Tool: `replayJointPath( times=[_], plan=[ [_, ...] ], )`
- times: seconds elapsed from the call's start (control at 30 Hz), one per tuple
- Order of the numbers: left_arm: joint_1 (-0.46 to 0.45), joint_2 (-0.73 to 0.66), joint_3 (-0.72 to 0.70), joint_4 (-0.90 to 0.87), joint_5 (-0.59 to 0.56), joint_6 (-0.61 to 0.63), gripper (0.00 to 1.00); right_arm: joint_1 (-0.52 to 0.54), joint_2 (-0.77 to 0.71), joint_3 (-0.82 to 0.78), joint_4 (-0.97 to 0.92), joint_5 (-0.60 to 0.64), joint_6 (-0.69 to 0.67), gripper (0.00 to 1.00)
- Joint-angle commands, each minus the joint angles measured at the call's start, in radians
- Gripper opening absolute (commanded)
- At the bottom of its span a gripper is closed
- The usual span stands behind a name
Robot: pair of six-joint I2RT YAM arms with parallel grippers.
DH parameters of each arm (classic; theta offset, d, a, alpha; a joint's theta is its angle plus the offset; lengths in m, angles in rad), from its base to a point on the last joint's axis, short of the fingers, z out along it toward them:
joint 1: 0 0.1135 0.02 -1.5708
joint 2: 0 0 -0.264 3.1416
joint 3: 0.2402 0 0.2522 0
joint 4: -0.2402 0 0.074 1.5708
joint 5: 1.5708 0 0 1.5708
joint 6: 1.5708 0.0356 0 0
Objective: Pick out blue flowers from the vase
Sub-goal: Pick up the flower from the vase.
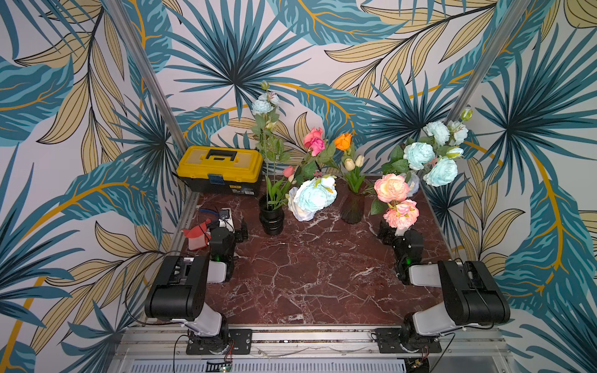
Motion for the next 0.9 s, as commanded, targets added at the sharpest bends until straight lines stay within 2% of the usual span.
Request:
replayJointPath(
  times=[0.0, 0.1, 0.17, 0.3, 0.43, 0.53, 0.63, 0.73, 0.87],
  plan=[
    [-0.001, -0.120, -0.001, -0.061, -0.005, 0.002, 0.91, 0.005, -0.149, -0.006, -0.106, 0.046, 0.001, 0.89],
    [-0.030, -0.223, -0.025, -0.102, -0.026, 0.023, 0.90, 0.011, -0.311, 0.041, -0.375, 0.029, -0.009, 0.85],
    [-0.062, -0.298, -0.038, -0.138, -0.052, 0.022, 0.89, 0.028, -0.417, 0.073, -0.564, 0.061, -0.014, 0.81],
    [-0.123, -0.434, -0.042, -0.217, -0.004, 0.015, 0.85, 0.076, -0.608, 0.066, -0.737, 0.094, -0.002, 0.76],
    [-0.220, -0.539, 0.003, -0.341, 0.011, 0.058, 0.83, 0.149, -0.705, 0.087, -0.857, 0.067, 0.034, 0.71],
    [-0.283, -0.603, 0.042, -0.422, 0.032, 0.080, 0.82, 0.212, -0.710, 0.089, -0.879, 0.048, 0.057, 0.69],
    [-0.328, -0.628, 0.084, -0.487, 0.139, 0.067, 0.82, 0.265, -0.648, 0.091, -0.844, 0.014, 0.086, 0.68],
    [-0.373, -0.593, 0.128, -0.544, 0.223, 0.054, 0.82, 0.320, -0.559, 0.116, -0.819, 0.003, 0.105, 0.66],
    [-0.429, -0.532, 0.151, -0.546, 0.224, 0.062, 0.82, 0.350, -0.489, 0.120, -0.726, -0.016, 0.156, 0.66]
  ],
)
